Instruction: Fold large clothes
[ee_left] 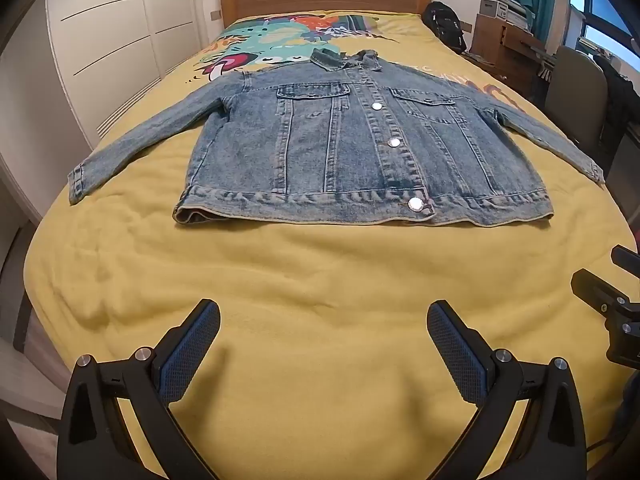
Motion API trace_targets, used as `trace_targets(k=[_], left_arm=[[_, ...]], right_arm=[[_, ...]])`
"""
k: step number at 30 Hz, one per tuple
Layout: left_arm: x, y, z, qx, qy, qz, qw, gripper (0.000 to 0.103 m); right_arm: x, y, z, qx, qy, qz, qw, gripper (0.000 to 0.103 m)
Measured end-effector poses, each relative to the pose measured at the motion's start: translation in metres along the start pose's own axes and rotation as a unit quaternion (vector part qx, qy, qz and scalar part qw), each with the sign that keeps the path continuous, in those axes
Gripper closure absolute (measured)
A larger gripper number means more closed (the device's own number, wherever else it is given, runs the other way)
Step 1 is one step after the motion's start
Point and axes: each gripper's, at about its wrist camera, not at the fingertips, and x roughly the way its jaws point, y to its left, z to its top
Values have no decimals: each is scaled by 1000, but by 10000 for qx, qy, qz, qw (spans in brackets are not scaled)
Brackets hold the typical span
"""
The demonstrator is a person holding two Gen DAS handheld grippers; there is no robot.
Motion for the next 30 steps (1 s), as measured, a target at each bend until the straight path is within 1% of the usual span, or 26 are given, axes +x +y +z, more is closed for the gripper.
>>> trace_targets(k=[30], left_arm=[[4, 3, -1, -132, 65, -25, 9999, 1]], right_arm=[[1, -1, -2, 4, 6, 2, 10000, 0]])
